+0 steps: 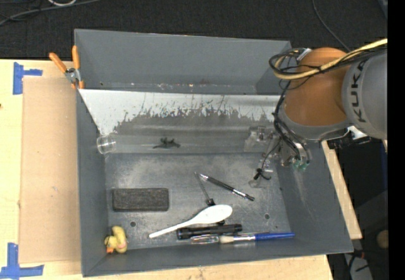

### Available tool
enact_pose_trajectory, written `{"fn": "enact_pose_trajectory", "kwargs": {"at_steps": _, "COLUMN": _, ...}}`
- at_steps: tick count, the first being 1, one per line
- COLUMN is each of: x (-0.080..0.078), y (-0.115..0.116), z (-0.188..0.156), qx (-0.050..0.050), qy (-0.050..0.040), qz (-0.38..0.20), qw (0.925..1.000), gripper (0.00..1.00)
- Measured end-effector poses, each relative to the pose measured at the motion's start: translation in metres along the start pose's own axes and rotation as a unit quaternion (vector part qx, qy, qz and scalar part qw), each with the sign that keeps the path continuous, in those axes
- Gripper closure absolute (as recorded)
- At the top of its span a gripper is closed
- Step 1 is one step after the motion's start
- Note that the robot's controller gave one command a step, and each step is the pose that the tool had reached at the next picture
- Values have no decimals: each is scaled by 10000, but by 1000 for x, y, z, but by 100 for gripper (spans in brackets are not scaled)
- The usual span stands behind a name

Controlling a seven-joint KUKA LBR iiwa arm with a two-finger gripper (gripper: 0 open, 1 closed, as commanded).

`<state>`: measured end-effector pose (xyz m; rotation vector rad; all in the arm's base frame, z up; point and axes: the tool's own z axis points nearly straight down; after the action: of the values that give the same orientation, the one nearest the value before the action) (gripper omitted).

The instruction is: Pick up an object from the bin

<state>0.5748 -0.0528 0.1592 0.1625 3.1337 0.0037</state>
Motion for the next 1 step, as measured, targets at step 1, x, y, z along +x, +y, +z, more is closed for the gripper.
{"fn": "enact_pose_trajectory", "kwargs": {"at_steps": 1, "x": -3, "y": 13, "z": 13, "qx": 14, "qy": 27, "qz": 421, "qw": 9991, "gripper": 0}}
